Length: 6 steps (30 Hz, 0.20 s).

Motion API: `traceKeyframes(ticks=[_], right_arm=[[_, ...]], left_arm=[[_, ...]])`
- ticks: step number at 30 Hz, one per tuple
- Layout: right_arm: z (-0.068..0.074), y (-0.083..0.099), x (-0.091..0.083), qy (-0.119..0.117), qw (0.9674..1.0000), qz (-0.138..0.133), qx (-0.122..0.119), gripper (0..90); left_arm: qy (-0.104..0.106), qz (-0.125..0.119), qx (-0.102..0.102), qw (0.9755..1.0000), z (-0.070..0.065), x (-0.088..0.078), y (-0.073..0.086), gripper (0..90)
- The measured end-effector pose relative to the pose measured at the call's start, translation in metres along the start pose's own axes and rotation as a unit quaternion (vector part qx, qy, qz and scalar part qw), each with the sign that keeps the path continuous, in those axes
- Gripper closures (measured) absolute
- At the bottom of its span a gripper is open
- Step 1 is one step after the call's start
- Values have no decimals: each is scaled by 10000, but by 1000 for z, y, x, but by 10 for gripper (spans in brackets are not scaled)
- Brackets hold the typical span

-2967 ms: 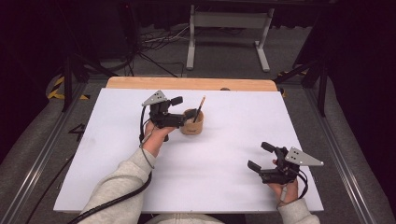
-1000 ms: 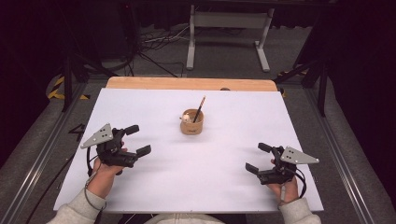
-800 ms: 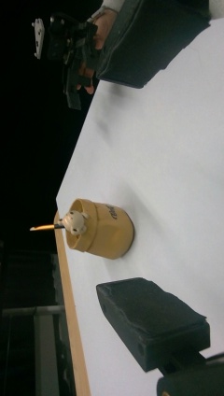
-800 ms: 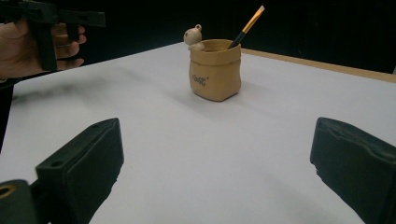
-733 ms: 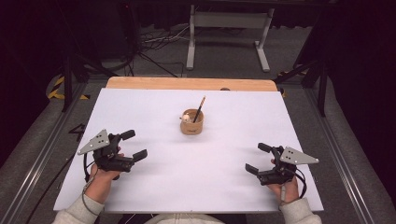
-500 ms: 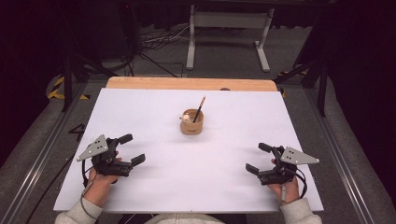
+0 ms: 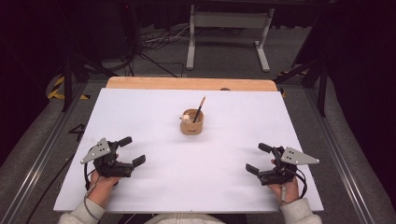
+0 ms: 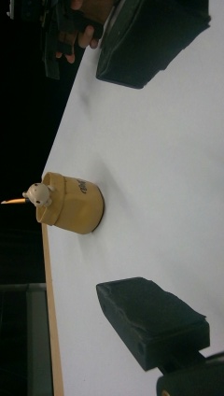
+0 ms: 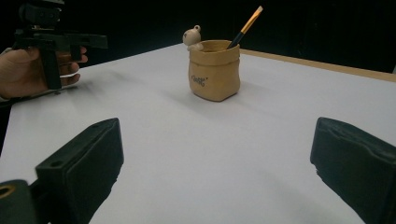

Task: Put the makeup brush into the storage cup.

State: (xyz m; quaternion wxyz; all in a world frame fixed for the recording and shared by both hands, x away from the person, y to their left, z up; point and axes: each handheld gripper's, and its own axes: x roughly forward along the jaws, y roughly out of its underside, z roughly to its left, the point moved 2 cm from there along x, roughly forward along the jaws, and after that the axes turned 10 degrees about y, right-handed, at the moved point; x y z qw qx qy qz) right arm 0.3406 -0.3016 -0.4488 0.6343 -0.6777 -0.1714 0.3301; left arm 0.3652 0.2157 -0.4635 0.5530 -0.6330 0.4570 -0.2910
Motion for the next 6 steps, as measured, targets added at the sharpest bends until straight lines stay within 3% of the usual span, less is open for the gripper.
traceKeyframes(ticks=[6], right_arm=[[0,0,0,0,10000,10,4,30]], left_arm=[[55,-87,-76,9999,0,-1,-1,28]])
